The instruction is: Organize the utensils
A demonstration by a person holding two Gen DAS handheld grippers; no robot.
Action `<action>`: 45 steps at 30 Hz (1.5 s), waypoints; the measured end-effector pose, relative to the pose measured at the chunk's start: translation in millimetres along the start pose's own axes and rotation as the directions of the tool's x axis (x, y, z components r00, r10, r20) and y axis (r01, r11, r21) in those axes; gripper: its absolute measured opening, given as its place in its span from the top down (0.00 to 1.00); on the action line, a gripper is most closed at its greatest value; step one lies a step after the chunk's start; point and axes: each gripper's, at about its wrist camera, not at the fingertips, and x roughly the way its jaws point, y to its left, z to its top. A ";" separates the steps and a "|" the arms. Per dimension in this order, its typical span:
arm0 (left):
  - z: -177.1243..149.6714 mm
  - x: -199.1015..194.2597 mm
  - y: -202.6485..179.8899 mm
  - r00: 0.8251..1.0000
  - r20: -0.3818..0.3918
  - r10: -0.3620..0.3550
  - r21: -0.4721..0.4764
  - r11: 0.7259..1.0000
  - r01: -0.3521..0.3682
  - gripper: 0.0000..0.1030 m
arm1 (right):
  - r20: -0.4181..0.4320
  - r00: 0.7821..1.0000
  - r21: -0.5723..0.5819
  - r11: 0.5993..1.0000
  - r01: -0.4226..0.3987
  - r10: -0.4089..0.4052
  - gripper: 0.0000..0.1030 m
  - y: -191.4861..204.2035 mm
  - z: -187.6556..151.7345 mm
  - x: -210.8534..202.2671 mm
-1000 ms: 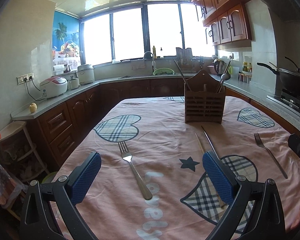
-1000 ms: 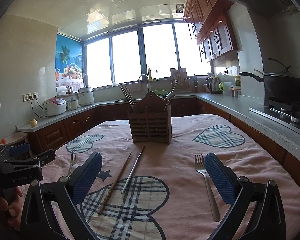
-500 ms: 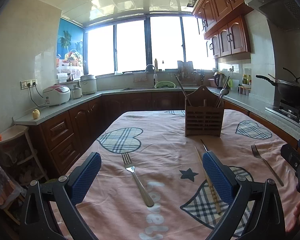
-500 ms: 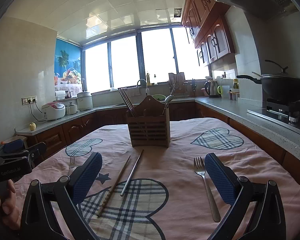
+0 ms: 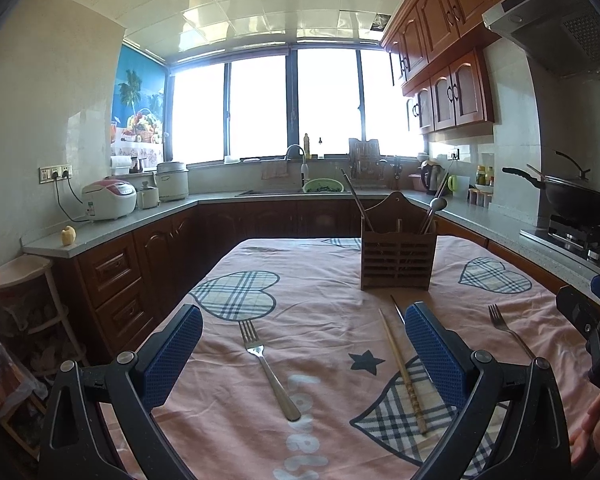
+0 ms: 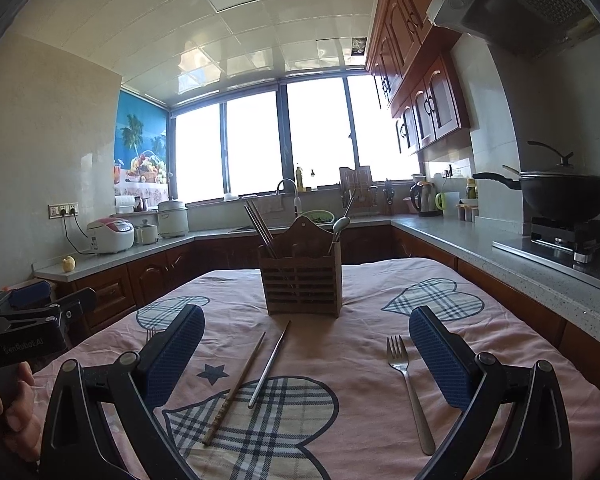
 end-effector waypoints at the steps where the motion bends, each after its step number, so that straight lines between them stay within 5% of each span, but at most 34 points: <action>1: 0.0 -1.5 -0.2 1.000 0.003 0.001 -0.002 1.000 -0.001 0.01 | 0.002 1.000 -0.001 1.000 -0.002 0.002 0.00 0.3 0.1 -0.6; 45: -0.3 -6.1 -11.1 1.000 -0.014 -0.019 -0.012 1.000 0.019 0.01 | -0.007 1.000 -0.016 0.999 -0.031 0.031 0.00 8.3 2.2 0.8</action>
